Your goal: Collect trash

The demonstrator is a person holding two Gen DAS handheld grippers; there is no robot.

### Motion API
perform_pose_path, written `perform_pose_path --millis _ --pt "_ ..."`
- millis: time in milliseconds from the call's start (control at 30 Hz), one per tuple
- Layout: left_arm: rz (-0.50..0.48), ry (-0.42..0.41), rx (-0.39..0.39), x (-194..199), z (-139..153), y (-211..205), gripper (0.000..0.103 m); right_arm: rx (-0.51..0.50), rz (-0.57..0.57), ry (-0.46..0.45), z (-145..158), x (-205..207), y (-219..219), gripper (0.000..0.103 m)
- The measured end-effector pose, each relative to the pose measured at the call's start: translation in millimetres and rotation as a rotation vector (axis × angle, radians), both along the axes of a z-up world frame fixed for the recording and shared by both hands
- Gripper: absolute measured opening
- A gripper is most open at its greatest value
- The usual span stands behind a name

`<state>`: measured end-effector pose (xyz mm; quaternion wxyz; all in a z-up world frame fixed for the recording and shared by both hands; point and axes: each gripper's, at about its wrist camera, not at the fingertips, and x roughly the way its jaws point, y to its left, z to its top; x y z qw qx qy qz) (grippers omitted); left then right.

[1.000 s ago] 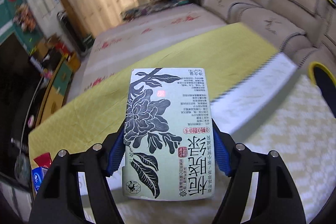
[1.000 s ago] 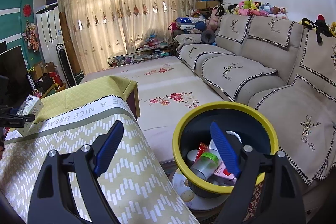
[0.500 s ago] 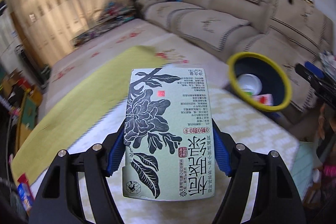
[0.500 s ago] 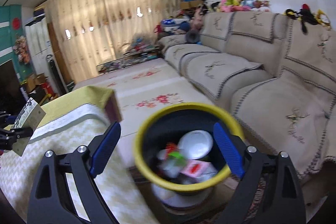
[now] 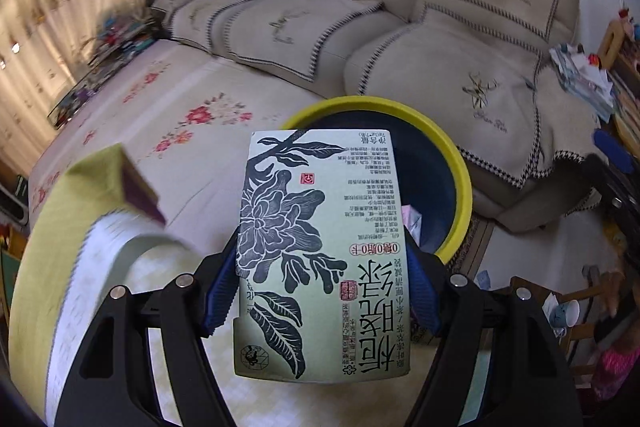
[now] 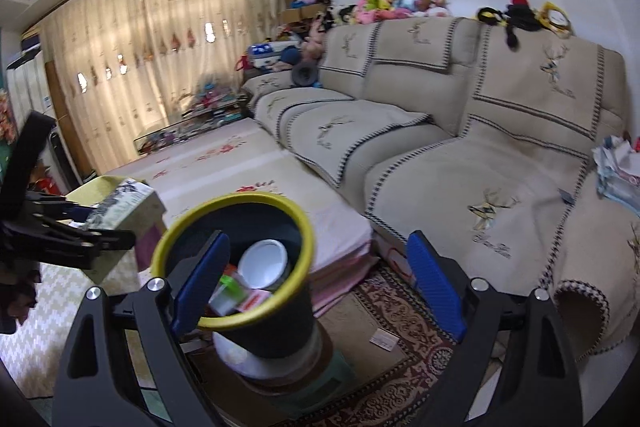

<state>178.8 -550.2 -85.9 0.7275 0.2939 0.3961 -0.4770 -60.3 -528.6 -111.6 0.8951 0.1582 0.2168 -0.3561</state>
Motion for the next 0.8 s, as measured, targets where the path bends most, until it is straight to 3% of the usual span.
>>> perform_pose_path --millis 333,433,467,600,733,800 --pt "0.024 0.011 0.029 16 -41 -69 0.073 0.026 -0.033 -0.012 -6 -17 -13 0.085" --pt "0.058 -0.014 0.001 27 -46 -77 0.094 0.029 -0.025 -0.016 -4 -14 -8 0.085" --pt "0.072 -0.021 -0.006 30 -46 -75 0.094 0.026 -0.021 -0.016 -3 -14 -6 0.085" --pt "0.153 -0.012 -0.101 43 -12 -28 0.094 0.021 0.005 -0.016 1 -10 1 0.085" --pt "0.228 -0.161 -0.304 18 51 73 0.099 0.035 0.065 -0.024 2 3 15 0.086" --pt "0.282 -0.220 -0.344 2 67 120 0.099 0.036 0.115 -0.020 3 13 30 0.086"
